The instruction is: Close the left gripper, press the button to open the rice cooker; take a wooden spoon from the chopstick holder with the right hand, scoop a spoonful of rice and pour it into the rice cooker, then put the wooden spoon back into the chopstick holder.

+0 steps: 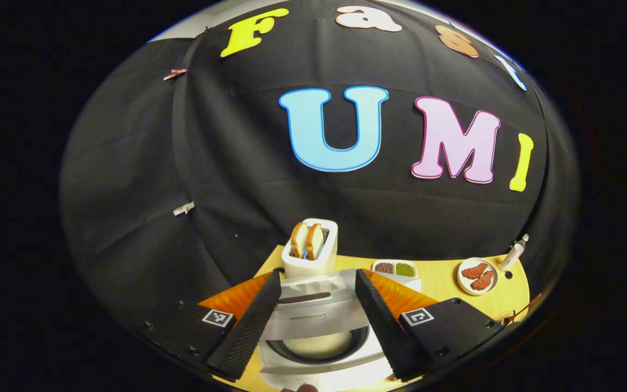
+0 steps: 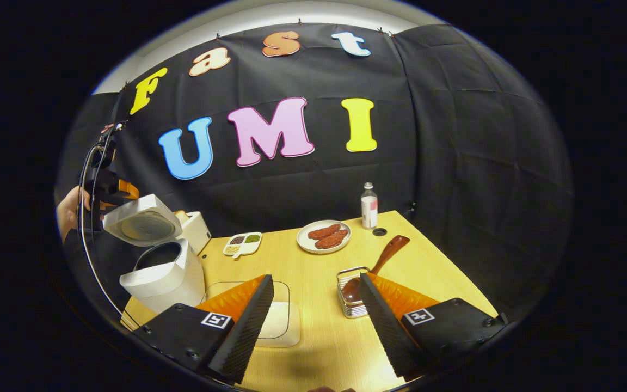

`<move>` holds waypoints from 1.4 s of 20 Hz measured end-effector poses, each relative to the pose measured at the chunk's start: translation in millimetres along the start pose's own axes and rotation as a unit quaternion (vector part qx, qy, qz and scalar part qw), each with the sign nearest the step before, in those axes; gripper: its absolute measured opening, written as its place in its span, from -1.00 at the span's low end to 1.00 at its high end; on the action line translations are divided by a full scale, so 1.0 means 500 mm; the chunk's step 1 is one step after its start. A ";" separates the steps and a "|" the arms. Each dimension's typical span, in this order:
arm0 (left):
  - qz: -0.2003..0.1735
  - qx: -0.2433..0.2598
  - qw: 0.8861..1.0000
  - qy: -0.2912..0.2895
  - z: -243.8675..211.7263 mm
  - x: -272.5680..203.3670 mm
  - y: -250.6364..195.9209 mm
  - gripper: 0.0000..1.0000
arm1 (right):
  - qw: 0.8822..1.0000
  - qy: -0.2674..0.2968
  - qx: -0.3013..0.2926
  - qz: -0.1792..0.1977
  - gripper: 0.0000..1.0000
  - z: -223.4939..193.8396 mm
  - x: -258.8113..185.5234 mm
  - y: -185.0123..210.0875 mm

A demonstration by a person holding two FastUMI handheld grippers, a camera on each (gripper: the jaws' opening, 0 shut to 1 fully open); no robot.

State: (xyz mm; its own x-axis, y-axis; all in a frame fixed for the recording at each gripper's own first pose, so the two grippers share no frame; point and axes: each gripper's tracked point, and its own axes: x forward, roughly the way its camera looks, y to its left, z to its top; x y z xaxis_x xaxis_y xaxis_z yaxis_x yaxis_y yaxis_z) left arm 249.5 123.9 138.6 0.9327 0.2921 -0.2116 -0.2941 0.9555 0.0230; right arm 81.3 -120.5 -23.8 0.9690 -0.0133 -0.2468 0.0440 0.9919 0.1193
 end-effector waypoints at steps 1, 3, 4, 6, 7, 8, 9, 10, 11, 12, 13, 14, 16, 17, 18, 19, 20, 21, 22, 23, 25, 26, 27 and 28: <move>0.008 0.004 1.000 -0.002 -0.020 -0.006 0.004 0.94 | 1.000 0.000 -0.007 0.010 0.97 0.002 0.006 0.007; 0.027 0.008 1.000 -0.004 -0.059 -0.017 0.016 0.94 | 1.000 0.003 -0.016 0.026 0.97 -0.001 0.013 0.016; 0.026 -0.004 1.000 -0.001 -0.081 -0.020 0.018 0.94 | 0.999 0.006 -0.019 0.033 0.98 -0.004 0.015 0.020; 0.024 -0.036 0.999 0.011 -0.127 -0.019 0.014 0.94 | 0.999 0.011 -0.022 0.039 0.98 -0.009 0.022 0.020; 0.026 -0.049 0.998 0.014 -0.144 -0.018 0.012 0.94 | 0.999 0.013 -0.023 0.042 0.97 -0.011 0.025 0.019; 0.029 -0.050 0.998 0.018 -0.158 -0.017 0.007 0.95 | 0.999 0.015 -0.024 0.043 0.98 -0.013 0.026 0.017; 0.032 -0.041 0.998 0.019 -0.167 -0.014 -0.001 0.96 | 0.999 0.017 -0.024 0.044 0.98 -0.015 0.029 0.015; 0.034 -0.031 0.999 0.022 -0.180 -0.009 -0.007 0.95 | 0.999 0.018 -0.024 0.044 0.98 -0.017 0.031 0.013; 0.036 -0.026 0.999 0.026 -0.198 -0.004 -0.010 0.96 | 0.999 0.020 -0.024 0.044 0.98 -0.018 0.033 0.012; 0.036 -0.029 0.998 0.034 -0.217 0.002 -0.017 0.98 | 0.998 0.022 -0.024 0.045 0.98 -0.022 0.035 0.009; 0.038 -0.033 0.998 0.043 -0.236 0.006 -0.021 0.98 | 0.998 0.023 -0.025 0.045 0.97 -0.023 0.035 0.007; 0.040 -0.036 0.997 0.050 -0.256 0.009 -0.024 0.98 | 0.998 0.022 -0.026 0.044 0.98 -0.022 0.034 0.005; 0.041 -0.037 0.996 0.063 -0.291 0.015 -0.029 0.99 | 0.999 0.021 -0.026 0.042 0.97 -0.022 0.033 -0.002; 0.040 -0.037 0.996 0.070 -0.312 0.023 -0.036 0.99 | 0.999 0.021 -0.026 0.040 0.97 -0.023 0.033 -0.006; 0.039 -0.036 0.996 0.076 -0.327 0.026 -0.036 0.99 | 0.999 0.022 -0.026 0.038 0.97 -0.025 0.031 -0.011; 0.039 -0.030 0.996 0.071 -0.334 0.023 -0.042 1.00 | 0.999 0.025 -0.026 0.036 0.97 -0.029 0.030 -0.017; 0.038 -0.021 0.997 0.060 -0.334 0.030 -0.041 1.00 | 0.999 0.027 -0.027 0.034 0.97 -0.034 0.028 -0.023; 0.038 -0.017 0.997 0.057 -0.334 0.031 -0.042 0.99 | 0.999 0.029 -0.027 0.032 0.98 -0.037 0.027 -0.029; 0.039 -0.021 0.998 0.050 -0.331 0.031 -0.042 0.99 | 0.999 0.030 -0.025 0.029 0.97 -0.039 0.028 -0.034; 0.039 -0.023 0.998 0.049 -0.334 0.026 -0.043 1.00 | 0.999 0.033 -0.023 0.027 0.97 -0.042 0.028 -0.037; 0.035 -0.014 0.998 0.051 -0.336 0.034 -0.045 1.00 | 0.999 0.036 -0.019 0.026 0.98 -0.046 0.026 -0.039; 0.033 -0.010 0.998 0.052 -0.335 0.036 -0.047 1.00 | 0.999 0.035 -0.019 0.027 0.98 -0.046 0.026 -0.037; 0.033 -0.010 0.998 0.048 -0.331 0.038 -0.048 1.00 | 0.999 0.033 -0.020 0.030 0.97 -0.045 0.025 -0.033; 0.031 -0.013 0.998 0.048 -0.328 0.038 -0.049 1.00 | 0.999 0.030 -0.023 0.032 0.98 -0.044 0.026 -0.030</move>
State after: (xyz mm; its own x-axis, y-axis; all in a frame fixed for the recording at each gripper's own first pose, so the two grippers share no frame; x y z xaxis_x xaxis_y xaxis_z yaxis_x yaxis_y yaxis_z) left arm 240.1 99.4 -26.4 0.8886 0.3449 -0.3023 -0.3576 0.9338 0.0142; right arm 88.0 -132.8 -49.8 0.9531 0.0560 -0.2975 -0.0293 0.9952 0.0934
